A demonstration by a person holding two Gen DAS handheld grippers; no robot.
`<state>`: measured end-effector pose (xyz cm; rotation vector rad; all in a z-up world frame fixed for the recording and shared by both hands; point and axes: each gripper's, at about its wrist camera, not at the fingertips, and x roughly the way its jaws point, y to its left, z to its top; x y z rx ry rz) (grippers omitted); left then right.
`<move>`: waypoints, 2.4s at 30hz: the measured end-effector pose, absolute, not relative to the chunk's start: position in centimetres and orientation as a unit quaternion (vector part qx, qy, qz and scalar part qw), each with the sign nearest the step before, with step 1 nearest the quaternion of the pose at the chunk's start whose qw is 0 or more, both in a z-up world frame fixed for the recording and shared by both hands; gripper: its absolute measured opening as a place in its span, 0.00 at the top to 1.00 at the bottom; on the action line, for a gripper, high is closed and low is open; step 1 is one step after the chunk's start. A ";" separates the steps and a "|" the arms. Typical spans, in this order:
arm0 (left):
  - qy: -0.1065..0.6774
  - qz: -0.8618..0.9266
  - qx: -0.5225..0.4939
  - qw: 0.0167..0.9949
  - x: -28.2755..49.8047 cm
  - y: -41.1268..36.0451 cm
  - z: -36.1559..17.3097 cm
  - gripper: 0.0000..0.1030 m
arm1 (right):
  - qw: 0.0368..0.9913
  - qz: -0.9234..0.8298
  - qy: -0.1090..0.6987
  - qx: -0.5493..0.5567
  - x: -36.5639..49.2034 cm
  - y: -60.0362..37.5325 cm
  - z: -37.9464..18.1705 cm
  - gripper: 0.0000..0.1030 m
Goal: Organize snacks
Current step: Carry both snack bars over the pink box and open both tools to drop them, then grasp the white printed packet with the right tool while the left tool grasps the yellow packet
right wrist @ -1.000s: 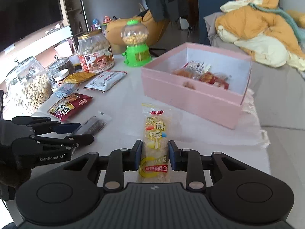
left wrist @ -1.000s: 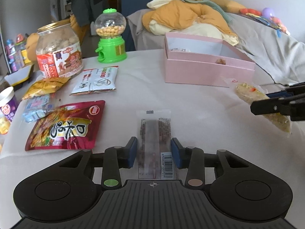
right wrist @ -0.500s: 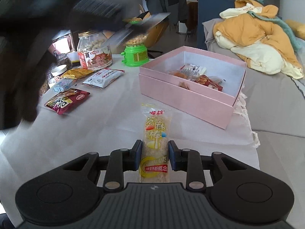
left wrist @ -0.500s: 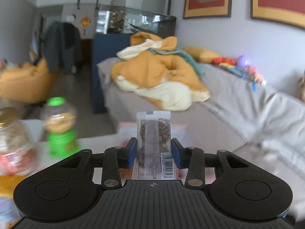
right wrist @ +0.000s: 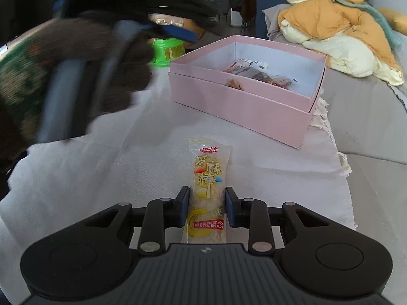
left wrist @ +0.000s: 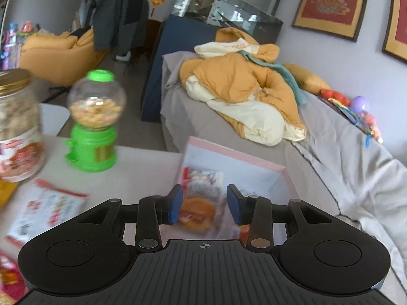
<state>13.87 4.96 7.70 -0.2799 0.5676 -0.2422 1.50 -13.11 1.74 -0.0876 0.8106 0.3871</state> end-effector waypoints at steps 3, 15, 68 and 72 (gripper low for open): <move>0.271 -0.129 -0.138 0.944 11.3 8.3 8.6 0.58 | 0.909 0.189 0.369 -0.035 1.8 -13.4 4.6 0.72; 0.326 -0.061 -0.219 0.918 5.3 18.9 5.5 0.59 | 0.946 0.134 0.290 -0.056 13.1 -12.3 17.1 0.38; 0.280 0.054 -0.175 0.943 13.1 31.6 1.4 0.59 | 0.879 0.318 0.330 -0.130 9.1 2.9 -0.1 0.15; 0.275 0.011 -0.184 0.944 10.9 30.0 1.7 0.59 | 0.877 0.329 0.335 -0.104 9.4 1.9 0.2 0.15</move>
